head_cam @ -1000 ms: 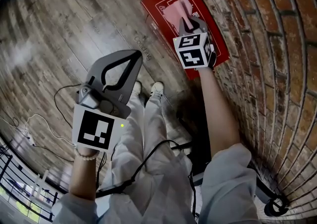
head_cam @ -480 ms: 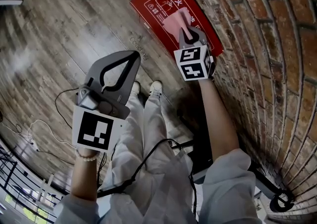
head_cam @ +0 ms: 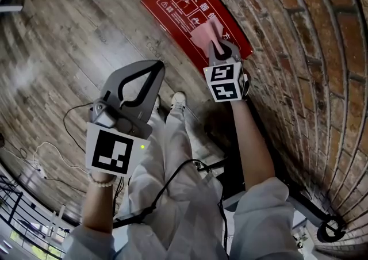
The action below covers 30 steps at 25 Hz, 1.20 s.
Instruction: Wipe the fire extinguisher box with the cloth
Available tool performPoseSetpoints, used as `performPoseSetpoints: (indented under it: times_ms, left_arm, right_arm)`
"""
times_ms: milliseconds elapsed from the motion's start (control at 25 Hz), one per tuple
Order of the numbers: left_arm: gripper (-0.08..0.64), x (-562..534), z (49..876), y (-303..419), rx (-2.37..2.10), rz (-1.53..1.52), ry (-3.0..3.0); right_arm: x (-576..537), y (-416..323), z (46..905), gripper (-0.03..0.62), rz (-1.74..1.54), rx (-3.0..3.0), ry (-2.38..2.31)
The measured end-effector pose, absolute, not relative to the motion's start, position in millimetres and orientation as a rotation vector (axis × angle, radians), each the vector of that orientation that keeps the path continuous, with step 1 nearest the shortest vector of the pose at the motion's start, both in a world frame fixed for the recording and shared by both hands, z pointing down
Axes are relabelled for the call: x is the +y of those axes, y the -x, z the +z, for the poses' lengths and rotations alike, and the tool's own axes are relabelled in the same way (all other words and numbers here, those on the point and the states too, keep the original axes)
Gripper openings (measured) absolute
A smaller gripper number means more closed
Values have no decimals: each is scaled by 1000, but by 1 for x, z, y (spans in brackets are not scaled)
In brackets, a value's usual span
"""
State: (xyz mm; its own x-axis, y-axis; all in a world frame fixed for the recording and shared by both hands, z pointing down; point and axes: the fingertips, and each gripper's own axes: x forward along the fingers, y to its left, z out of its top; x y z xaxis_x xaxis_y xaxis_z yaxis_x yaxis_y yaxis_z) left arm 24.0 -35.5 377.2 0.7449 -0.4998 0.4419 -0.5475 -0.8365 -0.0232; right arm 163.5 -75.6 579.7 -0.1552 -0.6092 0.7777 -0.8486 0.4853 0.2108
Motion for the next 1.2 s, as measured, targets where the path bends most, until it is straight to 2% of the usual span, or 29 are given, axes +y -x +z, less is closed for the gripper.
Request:
performPoseSetpoints:
  times_ms: [1200]
  left_arm:
    - [-3, -17, 377, -49, -800, 669, -2857]
  right_arm:
    - [-2, -224, 585, 17, 433, -1775, -1285]
